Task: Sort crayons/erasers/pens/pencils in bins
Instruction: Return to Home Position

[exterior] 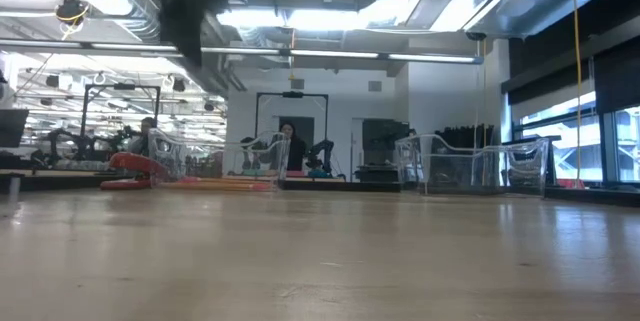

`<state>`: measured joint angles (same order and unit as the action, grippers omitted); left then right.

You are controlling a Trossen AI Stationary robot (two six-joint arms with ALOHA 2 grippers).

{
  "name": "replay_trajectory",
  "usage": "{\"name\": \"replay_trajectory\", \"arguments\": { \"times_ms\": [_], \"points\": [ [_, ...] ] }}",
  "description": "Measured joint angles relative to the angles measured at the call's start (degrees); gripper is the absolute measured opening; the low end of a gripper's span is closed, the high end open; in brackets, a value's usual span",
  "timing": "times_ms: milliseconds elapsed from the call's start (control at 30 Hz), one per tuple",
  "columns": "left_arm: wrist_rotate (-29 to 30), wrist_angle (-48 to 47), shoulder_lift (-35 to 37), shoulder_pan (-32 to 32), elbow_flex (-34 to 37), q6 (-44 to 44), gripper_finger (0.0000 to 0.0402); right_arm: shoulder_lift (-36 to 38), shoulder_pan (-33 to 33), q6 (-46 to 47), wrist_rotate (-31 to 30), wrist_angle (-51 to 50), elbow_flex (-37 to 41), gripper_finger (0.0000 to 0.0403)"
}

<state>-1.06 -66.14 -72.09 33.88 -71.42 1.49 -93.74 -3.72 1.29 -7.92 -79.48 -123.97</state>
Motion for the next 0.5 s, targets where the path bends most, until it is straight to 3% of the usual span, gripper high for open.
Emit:
{"name": "replay_trajectory", "arguments": {
  "times_ms": [133,267,500],
  "points": [
    [4.1,0.4,10.5,-7.3,0.0,7.1,0.0000,7.2,5.2,2.1,-0.5,6.7,8.2,0.0006],
    [10.2,0.9,21.1,-14.8,1.9,14.5,0.0000,17.9,9.2,4.6,-5.1,19.8,23.2,0.0004],
    [13.6,12.5,39.8,-23.4,16.5,25.1,0.0000,36.4,11.3,4.5,-0.3,49.3,50.9,0.0003]
  ]
}}
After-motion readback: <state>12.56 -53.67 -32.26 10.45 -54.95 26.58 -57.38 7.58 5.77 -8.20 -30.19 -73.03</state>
